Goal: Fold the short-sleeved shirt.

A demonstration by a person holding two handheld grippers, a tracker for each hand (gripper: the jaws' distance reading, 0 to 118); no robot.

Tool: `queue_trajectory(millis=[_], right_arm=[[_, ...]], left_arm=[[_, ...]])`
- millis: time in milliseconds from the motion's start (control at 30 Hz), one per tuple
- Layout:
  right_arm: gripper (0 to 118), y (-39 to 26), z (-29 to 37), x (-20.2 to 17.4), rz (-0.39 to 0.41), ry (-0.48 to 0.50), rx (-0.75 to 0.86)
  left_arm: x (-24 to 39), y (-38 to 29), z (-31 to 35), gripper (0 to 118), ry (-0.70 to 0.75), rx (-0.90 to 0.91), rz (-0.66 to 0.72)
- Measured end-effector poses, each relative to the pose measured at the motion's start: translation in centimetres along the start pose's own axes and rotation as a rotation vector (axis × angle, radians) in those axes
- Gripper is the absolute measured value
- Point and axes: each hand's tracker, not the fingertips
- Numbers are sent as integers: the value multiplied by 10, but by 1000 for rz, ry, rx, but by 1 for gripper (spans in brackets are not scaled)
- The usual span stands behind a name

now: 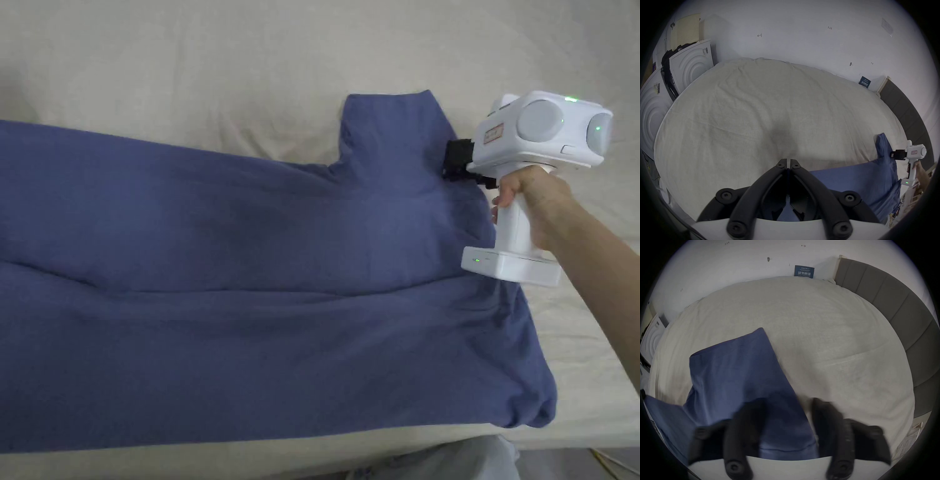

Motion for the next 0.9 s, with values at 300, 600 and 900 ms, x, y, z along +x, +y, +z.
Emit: queue_trajectory(millis=[300, 600, 900], right_arm=[[2, 1, 53, 17, -26, 98, 93], [2, -57, 199, 61, 22, 215, 315], [2, -191, 212, 101, -107, 236, 276]], left_arm=[[-2, -4, 14, 2, 4, -5, -1], [-7, -41, 99, 2, -26, 81, -2], [-28, -140, 125, 2, -25, 50, 103]])
